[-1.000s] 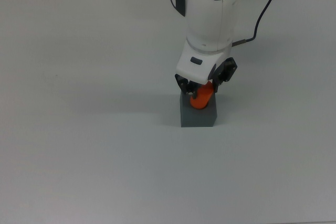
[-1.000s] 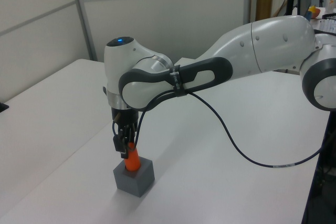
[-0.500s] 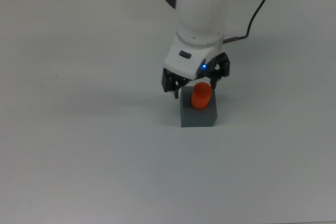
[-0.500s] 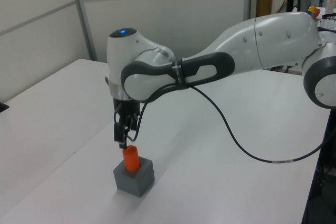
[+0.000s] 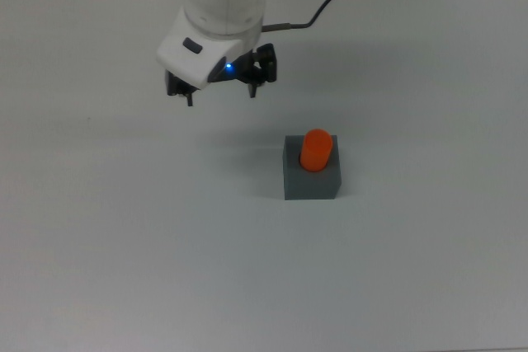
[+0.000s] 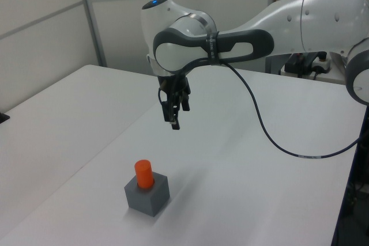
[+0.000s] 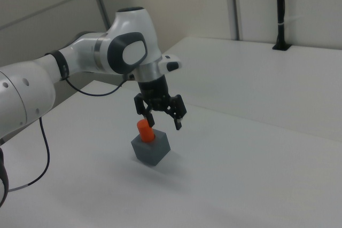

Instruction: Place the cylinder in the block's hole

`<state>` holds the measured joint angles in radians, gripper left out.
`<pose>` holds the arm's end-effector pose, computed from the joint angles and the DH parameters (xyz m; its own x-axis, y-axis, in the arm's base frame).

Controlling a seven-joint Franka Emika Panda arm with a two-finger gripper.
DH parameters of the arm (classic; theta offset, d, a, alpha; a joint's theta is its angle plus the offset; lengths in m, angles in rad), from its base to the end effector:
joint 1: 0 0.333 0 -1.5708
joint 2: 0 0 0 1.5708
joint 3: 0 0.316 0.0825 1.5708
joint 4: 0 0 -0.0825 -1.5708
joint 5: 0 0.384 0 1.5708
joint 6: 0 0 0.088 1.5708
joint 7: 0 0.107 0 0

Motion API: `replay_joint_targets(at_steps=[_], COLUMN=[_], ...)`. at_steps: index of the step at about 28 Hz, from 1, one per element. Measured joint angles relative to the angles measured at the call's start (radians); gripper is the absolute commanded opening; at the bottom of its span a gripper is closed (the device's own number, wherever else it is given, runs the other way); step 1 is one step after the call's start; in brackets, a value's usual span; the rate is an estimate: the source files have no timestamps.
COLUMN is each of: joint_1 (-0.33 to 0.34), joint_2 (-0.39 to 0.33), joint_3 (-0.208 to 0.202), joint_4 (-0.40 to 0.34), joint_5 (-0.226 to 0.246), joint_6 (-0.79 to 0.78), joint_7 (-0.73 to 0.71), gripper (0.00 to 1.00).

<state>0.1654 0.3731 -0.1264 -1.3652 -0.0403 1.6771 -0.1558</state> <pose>0.6643 0.0356 0.5042 0.9766 0.2029 -0.0712 0.2081 -0.9752 0.0755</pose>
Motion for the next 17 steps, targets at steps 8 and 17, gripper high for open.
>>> replay_joint_targets(at_steps=[8, 17], joint_1=[-0.054, -0.07], joint_2=[0.001, 0.001], joint_3=[-0.007, -0.007], joint_4=[-0.002, -0.002], joint_5=[-0.004, -0.004], joint_6=[-0.007, -0.007], joint_7=[-0.036, -0.037], gripper=[1.0, 1.0])
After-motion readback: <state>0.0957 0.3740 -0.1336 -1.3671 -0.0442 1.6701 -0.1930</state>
